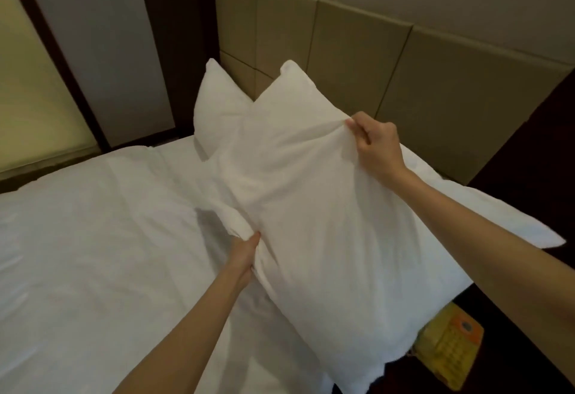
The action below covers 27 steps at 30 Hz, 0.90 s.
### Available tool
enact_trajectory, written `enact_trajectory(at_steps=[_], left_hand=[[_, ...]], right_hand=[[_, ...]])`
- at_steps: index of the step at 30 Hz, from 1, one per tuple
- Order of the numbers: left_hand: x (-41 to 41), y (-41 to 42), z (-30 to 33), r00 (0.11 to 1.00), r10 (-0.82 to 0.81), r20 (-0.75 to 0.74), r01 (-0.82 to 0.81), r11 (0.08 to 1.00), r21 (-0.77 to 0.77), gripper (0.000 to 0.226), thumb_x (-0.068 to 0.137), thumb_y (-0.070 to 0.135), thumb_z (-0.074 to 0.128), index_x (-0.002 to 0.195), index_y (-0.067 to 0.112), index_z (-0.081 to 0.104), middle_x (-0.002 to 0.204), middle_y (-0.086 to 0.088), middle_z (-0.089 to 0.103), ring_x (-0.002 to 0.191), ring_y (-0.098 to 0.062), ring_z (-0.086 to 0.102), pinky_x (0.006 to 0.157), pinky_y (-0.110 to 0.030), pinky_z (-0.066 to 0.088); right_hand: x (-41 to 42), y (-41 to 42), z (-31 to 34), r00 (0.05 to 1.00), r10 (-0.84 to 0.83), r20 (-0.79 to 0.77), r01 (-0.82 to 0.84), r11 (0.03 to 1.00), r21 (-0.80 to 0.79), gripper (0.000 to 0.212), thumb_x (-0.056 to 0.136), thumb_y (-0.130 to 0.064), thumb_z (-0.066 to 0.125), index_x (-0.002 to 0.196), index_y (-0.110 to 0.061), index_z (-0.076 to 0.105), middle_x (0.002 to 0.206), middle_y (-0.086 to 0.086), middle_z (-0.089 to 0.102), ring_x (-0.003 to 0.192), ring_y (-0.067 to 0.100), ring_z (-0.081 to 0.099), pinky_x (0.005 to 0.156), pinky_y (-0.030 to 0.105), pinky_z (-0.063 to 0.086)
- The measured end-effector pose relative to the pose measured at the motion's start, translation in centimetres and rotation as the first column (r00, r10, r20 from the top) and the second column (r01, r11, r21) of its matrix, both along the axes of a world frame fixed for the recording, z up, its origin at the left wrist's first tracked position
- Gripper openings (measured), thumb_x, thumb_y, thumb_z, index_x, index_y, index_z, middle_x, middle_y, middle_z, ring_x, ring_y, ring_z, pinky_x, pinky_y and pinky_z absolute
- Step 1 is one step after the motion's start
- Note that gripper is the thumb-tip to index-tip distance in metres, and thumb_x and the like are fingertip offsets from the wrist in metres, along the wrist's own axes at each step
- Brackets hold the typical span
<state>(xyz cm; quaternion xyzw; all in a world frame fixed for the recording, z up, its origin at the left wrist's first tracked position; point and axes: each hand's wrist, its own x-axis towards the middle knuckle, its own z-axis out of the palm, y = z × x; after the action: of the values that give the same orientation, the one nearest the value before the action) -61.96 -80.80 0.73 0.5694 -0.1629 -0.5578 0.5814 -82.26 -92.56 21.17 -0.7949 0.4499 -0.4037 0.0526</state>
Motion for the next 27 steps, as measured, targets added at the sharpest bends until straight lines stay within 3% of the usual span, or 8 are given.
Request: enact_trajectory(at_steps=[3, 6, 8, 10, 13, 18, 23, 27], left_hand=[[-3.8, -5.9, -1.2, 0.957, -0.214, 0.197, 0.199, 0.976, 0.094, 0.063, 0.094, 0.015, 0.056, 0.149, 0.008, 0.027, 0.148, -0.016, 0.043, 0.131, -0.032, 0.047, 0.108, -0.047, 0.042], [-7.2, -10.9, -2.1, 0.823, -0.473, 0.315, 0.379, 0.87, 0.315, 0.071, 0.094, 0.01, 0.049, 0.154, 0.011, 0.01, 0.159, -0.013, 0.021, 0.141, -0.032, 0.031, 0.112, -0.039, 0.035], [-7.8, -12.9, -2.6, 0.805, -0.511, 0.302, 0.393, 0.84, 0.375, 0.071, 0.094, 0.009, 0.047, 0.154, 0.016, 0.009, 0.16, -0.011, 0.016, 0.142, -0.031, 0.028, 0.109, -0.036, 0.034], [-7.6, -13.8, -2.7, 0.82, -0.467, 0.332, 0.338, 0.862, 0.377, 0.069, 0.093, 0.007, 0.047, 0.153, 0.016, 0.015, 0.159, -0.012, 0.019, 0.142, -0.029, 0.029, 0.109, -0.033, 0.032], [-6.6, -14.3, -2.9, 0.837, -0.407, 0.367, 0.255, 0.882, 0.396, 0.062, 0.093, 0.005, 0.044, 0.151, 0.012, 0.024, 0.156, -0.012, 0.027, 0.141, -0.028, 0.032, 0.109, -0.031, 0.03], [-5.2, -15.0, -2.8, 0.829, -0.318, 0.46, 0.124, 0.906, 0.404, 0.046, 0.093, 0.009, 0.042, 0.139, 0.01, 0.045, 0.14, -0.015, 0.048, 0.118, -0.027, 0.05, 0.091, -0.029, 0.036], [-5.4, -16.3, -2.4, 0.8, -0.284, 0.528, 0.076, 0.922, 0.379, 0.041, 0.094, 0.011, 0.041, 0.133, 0.01, 0.051, 0.133, -0.014, 0.054, 0.121, -0.028, 0.051, 0.099, -0.035, 0.039], [-5.8, -16.9, -1.7, 0.772, -0.264, 0.578, 0.067, 0.939, 0.338, 0.039, 0.094, 0.013, 0.038, 0.131, 0.013, 0.053, 0.131, -0.008, 0.055, 0.119, -0.024, 0.052, 0.094, -0.029, 0.039]], right_hand=[[-2.8, -4.1, -0.6, 0.995, -0.007, -0.101, -0.002, 0.997, -0.082, 0.028, 0.098, -0.023, 0.046, 0.08, -0.003, 0.056, 0.056, 0.016, 0.053, 0.054, 0.036, 0.051, 0.055, 0.04, 0.04], [-6.3, -8.9, -3.7, 0.934, -0.047, -0.355, -0.014, 0.985, -0.169, 0.027, 0.096, -0.022, 0.049, 0.08, -0.003, 0.06, 0.063, 0.019, 0.062, 0.058, 0.038, 0.058, 0.056, 0.038, 0.039], [-8.2, -11.4, -7.7, 0.811, -0.006, -0.585, -0.044, 0.996, -0.071, 0.025, 0.098, -0.023, 0.047, 0.087, -0.005, 0.062, 0.084, 0.017, 0.064, 0.079, 0.037, 0.059, 0.07, 0.039, 0.036], [-9.7, -13.2, -11.8, 0.725, 0.039, -0.687, 0.04, 0.994, 0.098, 0.023, 0.098, -0.028, 0.046, 0.105, -0.011, 0.06, 0.114, 0.014, 0.055, 0.107, 0.035, 0.05, 0.084, 0.042, 0.032], [-11.5, -15.3, -16.6, 0.778, -0.007, -0.628, 0.299, 0.883, 0.361, 0.047, 0.09, -0.043, 0.057, 0.132, -0.023, 0.044, 0.147, 0.011, 0.029, 0.132, 0.035, 0.029, 0.101, 0.051, 0.028], [-13.9, -17.5, -20.5, 0.765, -0.084, -0.639, 0.545, 0.614, 0.571, 0.094, 0.076, -0.06, 0.065, 0.145, -0.016, 0.019, 0.148, 0.013, 0.029, 0.135, 0.035, 0.029, 0.105, 0.059, 0.026], [-13.2, -18.4, -23.0, 0.669, -0.049, -0.741, 0.602, 0.62, 0.502, 0.097, 0.066, -0.057, 0.074, 0.136, -0.008, 0.03, 0.137, 0.013, 0.045, 0.128, 0.031, 0.041, 0.1, 0.048, 0.033], [-13.0, -20.1, -22.5, 0.789, 0.132, -0.599, 0.471, 0.495, 0.73, 0.075, 0.068, -0.039, 0.08, 0.124, -0.005, 0.043, 0.125, 0.015, 0.052, 0.108, 0.032, 0.054, 0.086, 0.04, 0.047]])
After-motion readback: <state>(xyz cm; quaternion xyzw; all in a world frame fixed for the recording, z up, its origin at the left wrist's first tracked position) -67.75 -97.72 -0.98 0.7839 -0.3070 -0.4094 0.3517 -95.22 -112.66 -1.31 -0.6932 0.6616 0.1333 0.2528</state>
